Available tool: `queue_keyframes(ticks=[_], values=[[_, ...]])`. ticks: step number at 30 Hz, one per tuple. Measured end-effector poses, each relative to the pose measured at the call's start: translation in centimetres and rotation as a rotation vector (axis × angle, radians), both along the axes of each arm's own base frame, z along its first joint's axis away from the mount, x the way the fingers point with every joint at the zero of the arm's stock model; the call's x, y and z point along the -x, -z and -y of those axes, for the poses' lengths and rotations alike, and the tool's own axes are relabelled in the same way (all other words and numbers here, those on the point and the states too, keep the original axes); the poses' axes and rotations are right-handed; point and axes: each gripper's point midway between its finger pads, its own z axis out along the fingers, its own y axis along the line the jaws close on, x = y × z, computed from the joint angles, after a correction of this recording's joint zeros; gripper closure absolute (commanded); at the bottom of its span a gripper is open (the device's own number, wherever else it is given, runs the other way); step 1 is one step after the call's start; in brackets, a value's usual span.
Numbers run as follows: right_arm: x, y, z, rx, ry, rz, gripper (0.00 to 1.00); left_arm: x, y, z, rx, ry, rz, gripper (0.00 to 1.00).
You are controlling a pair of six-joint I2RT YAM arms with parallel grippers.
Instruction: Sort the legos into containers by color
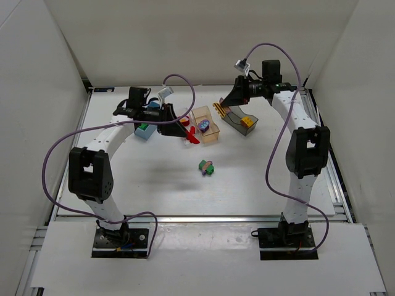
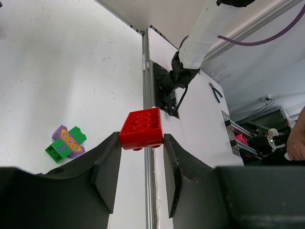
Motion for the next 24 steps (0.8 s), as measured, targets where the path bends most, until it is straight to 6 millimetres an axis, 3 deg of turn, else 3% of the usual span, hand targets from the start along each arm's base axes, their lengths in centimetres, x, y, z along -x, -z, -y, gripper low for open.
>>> queue_keyframes(ticks=[6, 9, 17, 21, 24], values=[[0.8, -0.1, -1.1, -0.001, -0.030, 0.003, 1.00, -0.2, -0.1, -0.3, 0.002, -0.008, 0.004, 0.88], [1.1, 0.1, -1.4, 0.001, -0.038, 0.006, 1.00, -1.5, 0.1, -0.8, -0.030, -0.065, 0.023, 0.89], [1.4, 1.0, -0.5, 0.013, -0.019, 0.003, 1.00, -10.8, 2.8, -4.1, -0.382, -0.522, 0.191, 0.89], [1.5, 0.9, -0.1, 0.025, 0.002, 0.022, 1.00, -15.1, 3.1, -3.7, -0.497, -0.631, 0.262, 0.88], [1.4, 0.6, 0.2, 0.030, 0.016, 0.039, 1.00, -17.3, 5.7, -3.3, -0.566, -0.660, 0.244, 0.87]])
